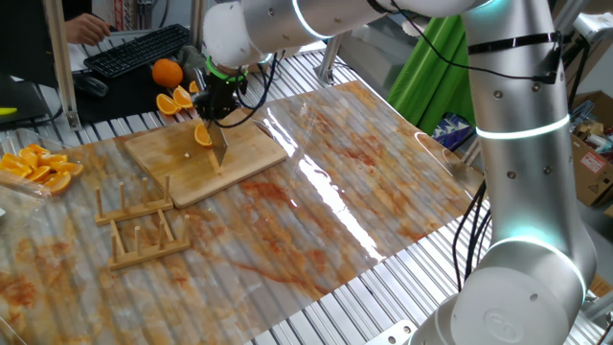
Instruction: Chop the orange
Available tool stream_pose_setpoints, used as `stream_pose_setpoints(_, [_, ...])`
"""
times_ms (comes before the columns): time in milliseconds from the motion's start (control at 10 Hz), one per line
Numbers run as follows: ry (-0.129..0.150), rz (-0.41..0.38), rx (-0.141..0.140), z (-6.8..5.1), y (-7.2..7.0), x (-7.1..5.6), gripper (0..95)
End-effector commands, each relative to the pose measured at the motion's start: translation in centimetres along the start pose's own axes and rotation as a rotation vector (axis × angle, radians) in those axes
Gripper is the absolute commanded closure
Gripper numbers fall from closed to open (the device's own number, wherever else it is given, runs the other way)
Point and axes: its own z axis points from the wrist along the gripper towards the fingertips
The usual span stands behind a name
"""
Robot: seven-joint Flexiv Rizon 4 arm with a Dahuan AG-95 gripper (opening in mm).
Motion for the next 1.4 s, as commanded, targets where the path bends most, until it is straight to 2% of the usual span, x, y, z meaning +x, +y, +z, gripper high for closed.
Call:
stream_pose_setpoints(100, [0.014, 0.011, -0.005, 0.3, 0.2, -0.1, 95.0])
stream_pose_setpoints(300, [0.024, 0.020, -0.005, -0.1, 0.5, -0.2, 95.0])
stream_pose_setpoints(400, [0.016, 0.031, -0.015, 0.3, 0.6, -0.1, 95.0])
stream_pose_setpoints(500, [0.008, 0.028, -0.005, 0.7, 0.8, 0.0, 95.0])
stream_pose_setpoints(600, [0.017, 0.031, -0.004, 0.1, 0.9, -0.1, 95.0])
stream_pose_setpoints(700, [0.035, 0.038, -0.006, -1.1, 1.1, -0.4, 95.0])
stream_pose_setpoints(800, [0.031, 0.045, -0.007, -1.0, 1.3, -0.3, 95.0])
stream_pose_setpoints(900, [0.029, 0.051, -0.011, -0.3, 1.5, -0.2, 95.0])
stream_pose_setpoints(1100, [-0.004, 0.060, -0.020, 1.6, 1.9, 0.3, 95.0])
stream_pose_setpoints(1200, [-0.014, 0.053, -0.005, 1.9, 2.0, 0.4, 95.0])
stream_pose_setpoints(1400, [0.003, 0.054, -0.005, 0.5, 2.1, 0.0, 95.0])
